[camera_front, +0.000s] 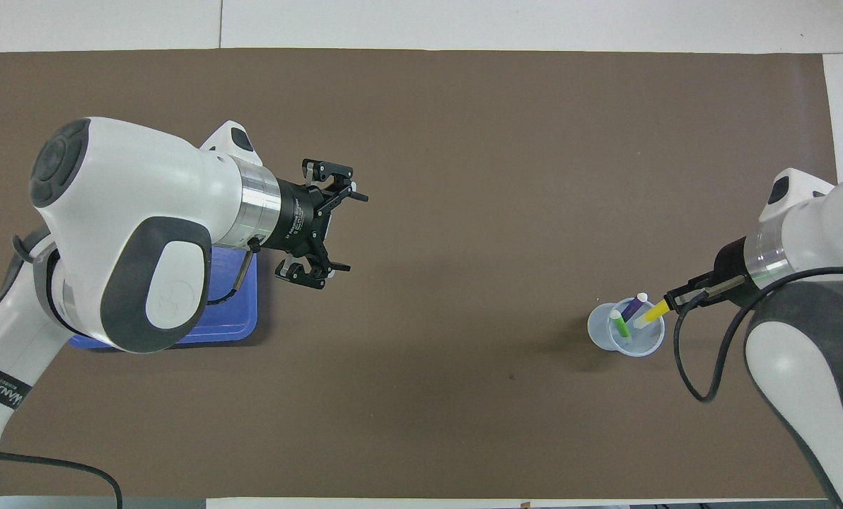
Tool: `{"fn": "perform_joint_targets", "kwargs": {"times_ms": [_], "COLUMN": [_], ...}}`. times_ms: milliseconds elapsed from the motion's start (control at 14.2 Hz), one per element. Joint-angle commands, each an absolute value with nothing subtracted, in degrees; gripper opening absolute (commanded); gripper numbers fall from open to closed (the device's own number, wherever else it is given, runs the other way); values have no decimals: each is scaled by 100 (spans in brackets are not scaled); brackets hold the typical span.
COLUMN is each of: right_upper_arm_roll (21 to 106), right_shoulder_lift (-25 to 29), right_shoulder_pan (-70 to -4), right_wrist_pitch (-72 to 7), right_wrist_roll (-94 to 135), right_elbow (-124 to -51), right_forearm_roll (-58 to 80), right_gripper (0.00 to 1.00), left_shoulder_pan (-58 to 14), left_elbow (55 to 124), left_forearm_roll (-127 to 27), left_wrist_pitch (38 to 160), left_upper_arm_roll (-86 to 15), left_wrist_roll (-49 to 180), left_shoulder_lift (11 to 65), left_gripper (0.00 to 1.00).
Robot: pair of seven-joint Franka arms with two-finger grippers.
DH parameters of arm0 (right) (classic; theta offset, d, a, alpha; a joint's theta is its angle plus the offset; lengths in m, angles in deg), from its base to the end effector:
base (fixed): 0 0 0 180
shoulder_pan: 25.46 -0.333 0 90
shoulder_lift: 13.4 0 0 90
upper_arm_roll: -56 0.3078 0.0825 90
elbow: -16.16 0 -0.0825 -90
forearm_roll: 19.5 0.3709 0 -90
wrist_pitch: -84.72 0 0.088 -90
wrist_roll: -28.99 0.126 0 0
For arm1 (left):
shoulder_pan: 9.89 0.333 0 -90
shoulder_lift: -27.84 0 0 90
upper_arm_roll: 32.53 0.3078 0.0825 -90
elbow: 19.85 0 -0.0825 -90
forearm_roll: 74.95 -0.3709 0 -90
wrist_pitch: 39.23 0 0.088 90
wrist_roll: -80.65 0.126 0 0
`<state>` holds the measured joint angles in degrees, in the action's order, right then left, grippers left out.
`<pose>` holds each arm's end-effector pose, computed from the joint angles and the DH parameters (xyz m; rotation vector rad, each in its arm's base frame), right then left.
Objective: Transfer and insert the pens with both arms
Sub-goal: 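Insert the yellow pen into the cup while the left gripper withdraws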
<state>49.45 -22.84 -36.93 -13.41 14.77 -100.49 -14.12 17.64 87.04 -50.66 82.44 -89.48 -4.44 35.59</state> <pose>0.4744 0.0494 0.4811 -2.9728 -0.4742 0.2269 0.5127 -0.2966 0.4763 2.2411 1.5006 -0.4426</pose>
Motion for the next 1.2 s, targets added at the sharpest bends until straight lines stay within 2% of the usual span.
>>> {"fn": "perform_joint_targets", "kwargs": {"times_ms": [0,71,282,353,423,494,564,846,1128], "right_upper_arm_roll": [5003,5003,5003,5003,5003,5003,5003,4994,4985], "right_shoulder_lift": [-2500,-2517,-2509,-2500,-2500,-2474,-2448,-2377,-2167], "right_shoulder_pan": [-3626,-3635,-3653,-3636,-3644,-3644,-3618,-3592,-3372], "right_wrist_pitch": [-1801,-1976,-2319,-2460,-2444,-2427,-2400,-1953,-962], "right_wrist_roll": [1361,1352,1379,1370,1387,1405,1396,1405,1572], "right_elbow": [-10678,-10845,-11188,-11285,-11286,-11251,-11164,-10444,-9233], "right_forearm_roll": [-1493,-1493,-1493,-1493,-1493,-1493,-1493,-1484,-1493], "right_gripper": [0,0,0,4,44,93,100,100,100], "left_shoulder_pan": [1710,1474,131,-178,-538,-741,-778,-1208,-1429], "left_elbow": [8746,8746,8720,8711,8711,8711,8720,8291,7500], "left_forearm_roll": [-5140,-5148,-5429,-5517,-5587,-5588,-5597,-6255,-7220], "left_wrist_pitch": [8250,8259,8110,7953,7690,7496,7355,6258,5115], "left_upper_arm_roll": [-8783,-8468,-6747,-6308,-5746,-5288,-5118,-4047,-3746], "left_wrist_roll": [-101,66,541,881,1389,1908,2374,4703,6366], "left_shoulder_lift": [3399,3373,3188,3171,3109,3039,2986,2863,2863], "left_gripper": [100,100,100,100,100,100,100,100,100]}}
